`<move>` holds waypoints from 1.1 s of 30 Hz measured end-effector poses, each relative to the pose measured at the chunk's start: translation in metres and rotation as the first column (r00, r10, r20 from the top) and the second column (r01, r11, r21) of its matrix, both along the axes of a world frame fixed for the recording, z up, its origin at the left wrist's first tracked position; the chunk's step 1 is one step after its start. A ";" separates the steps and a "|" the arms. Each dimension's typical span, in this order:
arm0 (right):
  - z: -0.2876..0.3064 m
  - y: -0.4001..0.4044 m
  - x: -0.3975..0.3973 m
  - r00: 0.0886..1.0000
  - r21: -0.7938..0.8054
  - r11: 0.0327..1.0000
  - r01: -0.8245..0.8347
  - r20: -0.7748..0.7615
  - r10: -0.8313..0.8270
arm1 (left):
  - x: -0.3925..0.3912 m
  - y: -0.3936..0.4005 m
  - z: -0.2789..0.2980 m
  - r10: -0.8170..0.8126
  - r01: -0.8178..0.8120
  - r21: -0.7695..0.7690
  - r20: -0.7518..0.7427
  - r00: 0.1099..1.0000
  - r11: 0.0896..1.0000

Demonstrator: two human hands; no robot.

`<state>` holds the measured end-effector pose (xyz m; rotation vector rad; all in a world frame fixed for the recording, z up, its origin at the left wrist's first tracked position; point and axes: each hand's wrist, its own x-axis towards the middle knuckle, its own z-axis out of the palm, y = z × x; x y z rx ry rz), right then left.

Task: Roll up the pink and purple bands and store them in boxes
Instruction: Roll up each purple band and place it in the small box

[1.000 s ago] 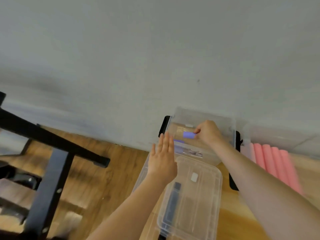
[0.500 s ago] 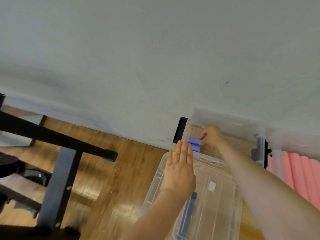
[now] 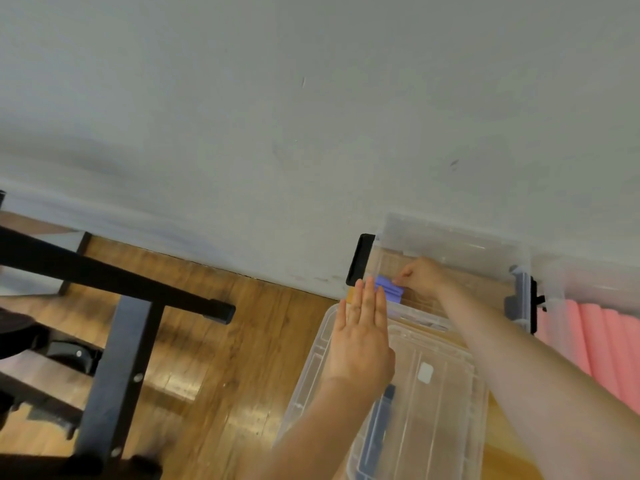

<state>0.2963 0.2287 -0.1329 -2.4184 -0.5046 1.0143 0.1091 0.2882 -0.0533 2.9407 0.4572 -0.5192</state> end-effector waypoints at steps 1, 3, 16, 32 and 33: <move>0.000 0.000 0.000 1.000 0.008 1.000 0.006 0.011 -0.006 | 0.000 0.000 0.000 -0.002 0.002 0.006 -0.001 1.000 1.000; 0.003 0.000 0.000 0.999 0.027 0.999 0.019 0.032 -0.020 | 0.000 0.000 0.001 0.001 -0.001 0.003 -0.002 1.000 1.000; 0.007 0.004 -0.008 0.995 -0.026 0.997 -0.073 0.072 0.075 | 0.000 0.002 -0.001 0.007 -0.007 -0.011 0.017 1.000 1.000; 0.013 0.006 -0.010 0.964 -0.196 0.964 -0.177 0.163 0.210 | -0.001 0.000 -0.004 0.032 -0.030 -0.037 0.031 0.999 0.999; 0.014 0.005 -0.009 0.968 -0.180 0.971 -0.158 0.166 0.189 | -0.001 0.000 -0.004 0.031 -0.030 -0.039 0.031 0.999 0.999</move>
